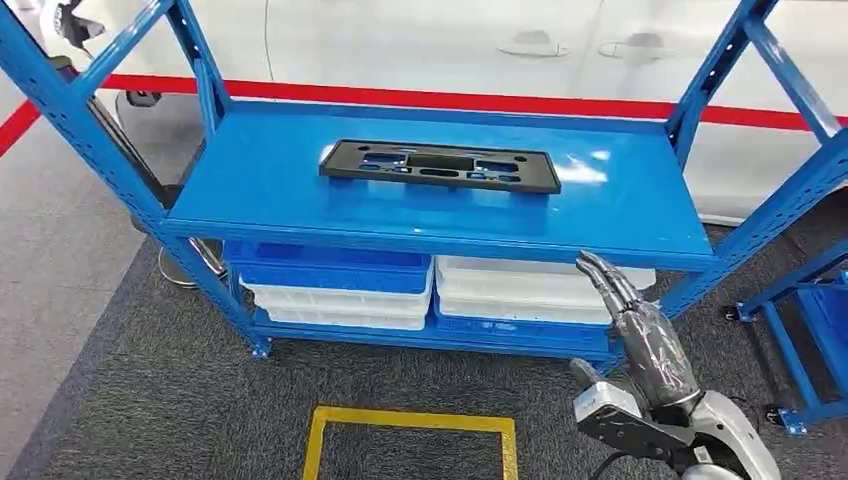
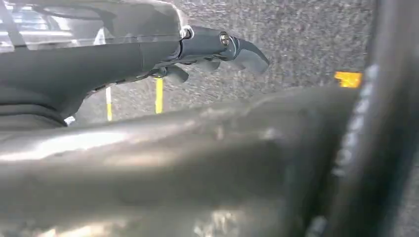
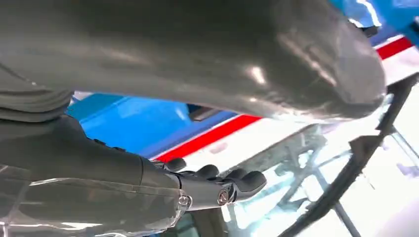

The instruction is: Take the parts from the cabinet and place them on the table.

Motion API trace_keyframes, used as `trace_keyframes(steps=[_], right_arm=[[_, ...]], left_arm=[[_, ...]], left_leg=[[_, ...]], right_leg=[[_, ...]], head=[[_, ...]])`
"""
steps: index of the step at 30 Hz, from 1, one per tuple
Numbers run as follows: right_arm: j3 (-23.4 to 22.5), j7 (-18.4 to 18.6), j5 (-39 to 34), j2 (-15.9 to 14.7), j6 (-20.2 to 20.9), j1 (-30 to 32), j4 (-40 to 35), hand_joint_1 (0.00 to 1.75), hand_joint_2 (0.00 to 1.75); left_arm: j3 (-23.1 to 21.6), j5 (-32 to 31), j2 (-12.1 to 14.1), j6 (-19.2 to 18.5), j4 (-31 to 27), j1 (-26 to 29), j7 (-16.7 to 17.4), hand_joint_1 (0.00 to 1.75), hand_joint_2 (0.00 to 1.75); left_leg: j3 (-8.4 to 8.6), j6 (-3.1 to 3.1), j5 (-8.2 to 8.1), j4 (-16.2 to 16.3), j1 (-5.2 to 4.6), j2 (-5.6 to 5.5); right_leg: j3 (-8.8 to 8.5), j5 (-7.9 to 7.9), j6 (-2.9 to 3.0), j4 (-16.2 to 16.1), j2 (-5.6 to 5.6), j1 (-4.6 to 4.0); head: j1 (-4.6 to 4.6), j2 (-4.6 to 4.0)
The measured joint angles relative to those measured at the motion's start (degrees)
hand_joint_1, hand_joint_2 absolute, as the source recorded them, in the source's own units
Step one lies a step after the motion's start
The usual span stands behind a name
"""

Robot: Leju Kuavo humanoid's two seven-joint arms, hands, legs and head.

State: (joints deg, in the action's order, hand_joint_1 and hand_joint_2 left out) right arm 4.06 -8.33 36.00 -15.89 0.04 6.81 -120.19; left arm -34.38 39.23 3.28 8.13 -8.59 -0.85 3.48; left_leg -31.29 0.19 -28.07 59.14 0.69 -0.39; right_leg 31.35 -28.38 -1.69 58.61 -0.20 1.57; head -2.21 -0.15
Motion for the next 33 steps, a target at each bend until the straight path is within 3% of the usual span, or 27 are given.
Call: trace_keyframes(steps=[23, 33], right_arm=[[4.90, 0.70, 1.48, -1.01, -0.26, -0.99, -0.26, 0.00, 0.00], [8.64, 2.32, 11.96, -2.17, -2.25, -1.44, 0.96, 0.00, 0.00]], left_arm=[[-0.22, 0.50, 0.24, 0.50, 0.13, -0.05, 1.05, 0.00, 0.00], [-1.16, 1.25, 1.03, 1.22, 0.26, -0.08, 1.49, 0.00, 0.00]], left_leg=[[-0.02, 0.00, 0.00, 0.00, 0.00, 0.00], [-0.02, 0.00, 0.00, 0.00, 0.01, -0.01]], right_leg=[[0.00, 0.00, 0.00, 0.00, -0.04, 0.00], [0.00, 0.00, 0.00, -0.01, -0.04, -0.01]], head=[[0.00, 0.00], [0.00, 0.00]])
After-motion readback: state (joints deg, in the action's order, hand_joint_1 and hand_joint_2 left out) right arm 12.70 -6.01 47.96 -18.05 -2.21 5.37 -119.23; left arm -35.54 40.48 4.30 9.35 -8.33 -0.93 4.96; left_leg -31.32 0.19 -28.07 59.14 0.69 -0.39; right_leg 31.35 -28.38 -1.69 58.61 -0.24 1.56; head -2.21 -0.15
